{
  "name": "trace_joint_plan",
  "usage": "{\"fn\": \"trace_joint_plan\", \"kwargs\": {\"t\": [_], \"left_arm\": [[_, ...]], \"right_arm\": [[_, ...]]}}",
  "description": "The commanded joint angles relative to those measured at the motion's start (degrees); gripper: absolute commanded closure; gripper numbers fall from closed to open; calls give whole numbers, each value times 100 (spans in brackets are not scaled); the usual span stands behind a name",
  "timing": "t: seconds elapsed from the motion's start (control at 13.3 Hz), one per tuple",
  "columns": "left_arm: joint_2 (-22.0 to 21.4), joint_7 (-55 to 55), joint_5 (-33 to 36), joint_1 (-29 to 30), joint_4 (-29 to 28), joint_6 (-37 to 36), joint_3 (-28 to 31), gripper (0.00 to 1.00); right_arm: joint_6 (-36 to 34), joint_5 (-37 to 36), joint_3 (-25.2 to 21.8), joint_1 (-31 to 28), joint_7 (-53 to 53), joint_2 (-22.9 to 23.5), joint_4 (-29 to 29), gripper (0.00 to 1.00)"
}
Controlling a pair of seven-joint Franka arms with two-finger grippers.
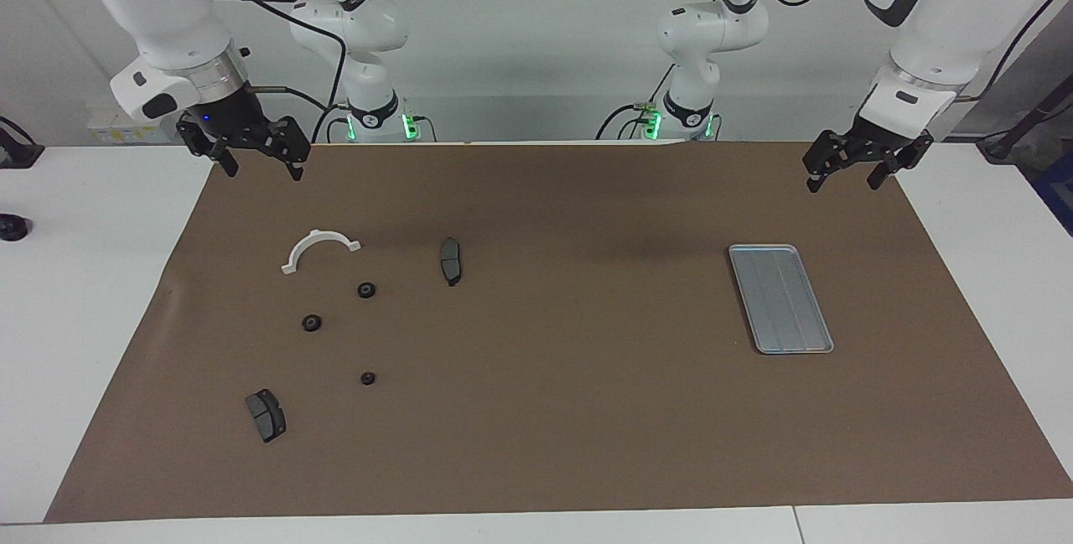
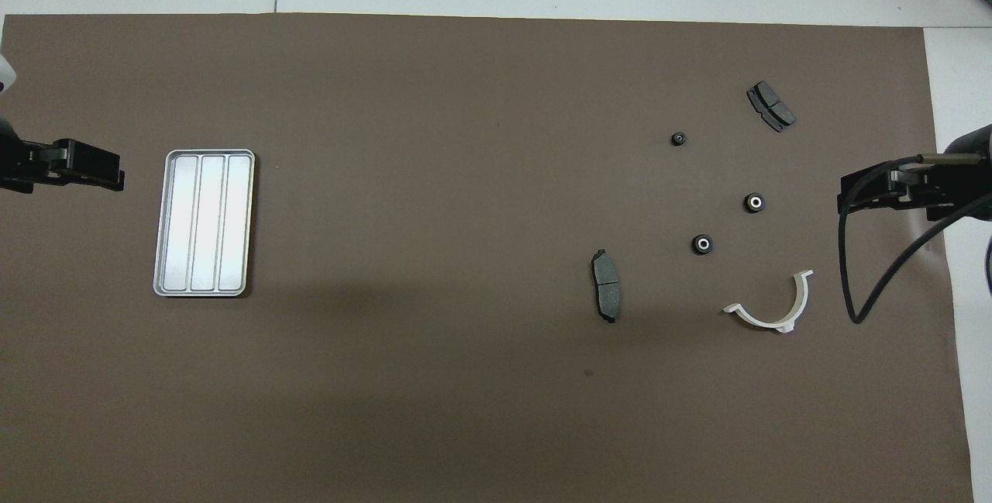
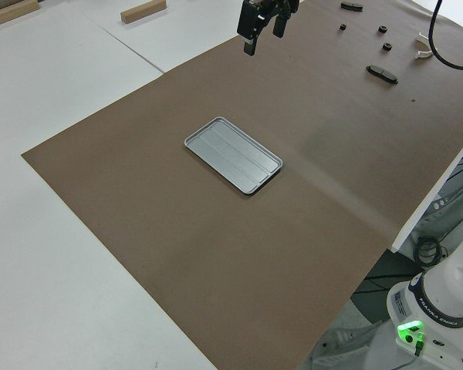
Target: Pick bearing gear from pile to tray
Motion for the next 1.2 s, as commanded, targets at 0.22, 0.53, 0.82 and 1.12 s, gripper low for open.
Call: {"fn": "trace_joint_plan", "kwargs": {"t": [0.22,0.53,0.82,1.12], "left_arm": [[-185,44,91,-12,-228,75,-15,0],[-186,27,91,4,-228,162,-24,0],[-186,18,21,22,-228,224,-24,0],[-168,0,-154,31,-175,180,-7,0]], "right_arm": [[1397,75,9,-199,-286,-708,-1766,0],[2291,75,1,-164,-550,-410,-2303,0],[3365,66,1,-129,-743,116,-2867,0],[4287,66,9,19,-779,740,-3121,0]]}}
